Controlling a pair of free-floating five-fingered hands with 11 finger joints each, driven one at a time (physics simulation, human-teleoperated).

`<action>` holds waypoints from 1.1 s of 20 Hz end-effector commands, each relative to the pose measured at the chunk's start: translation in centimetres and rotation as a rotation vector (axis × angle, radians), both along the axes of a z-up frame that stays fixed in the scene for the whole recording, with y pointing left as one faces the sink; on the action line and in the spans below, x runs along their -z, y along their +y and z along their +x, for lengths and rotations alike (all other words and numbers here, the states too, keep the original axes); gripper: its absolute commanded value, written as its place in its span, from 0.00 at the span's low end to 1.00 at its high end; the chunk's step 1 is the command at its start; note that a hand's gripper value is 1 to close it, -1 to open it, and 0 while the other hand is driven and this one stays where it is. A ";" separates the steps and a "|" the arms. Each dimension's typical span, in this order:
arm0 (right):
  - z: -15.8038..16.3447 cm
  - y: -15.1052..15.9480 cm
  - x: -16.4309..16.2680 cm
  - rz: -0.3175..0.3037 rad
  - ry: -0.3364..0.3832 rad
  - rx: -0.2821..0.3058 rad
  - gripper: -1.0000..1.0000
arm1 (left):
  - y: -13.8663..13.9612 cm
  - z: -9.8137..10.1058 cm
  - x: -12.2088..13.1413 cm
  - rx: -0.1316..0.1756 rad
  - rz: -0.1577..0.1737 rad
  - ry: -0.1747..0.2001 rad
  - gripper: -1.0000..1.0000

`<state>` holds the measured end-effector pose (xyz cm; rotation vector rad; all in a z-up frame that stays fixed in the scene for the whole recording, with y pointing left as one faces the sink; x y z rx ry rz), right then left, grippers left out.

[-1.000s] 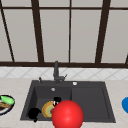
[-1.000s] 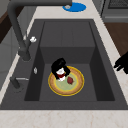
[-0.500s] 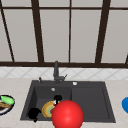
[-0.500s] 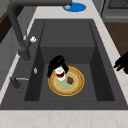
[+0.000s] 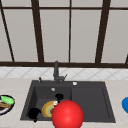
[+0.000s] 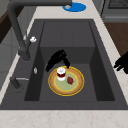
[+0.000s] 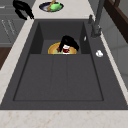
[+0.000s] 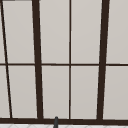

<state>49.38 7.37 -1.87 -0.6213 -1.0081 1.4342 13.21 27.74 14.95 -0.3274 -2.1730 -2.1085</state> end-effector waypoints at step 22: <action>-4.5 -7.6 -5.5 0.163 -0.187 -0.015 0.00 | 0.0 0.0 0.0 0.000 0.000 0.000 0.50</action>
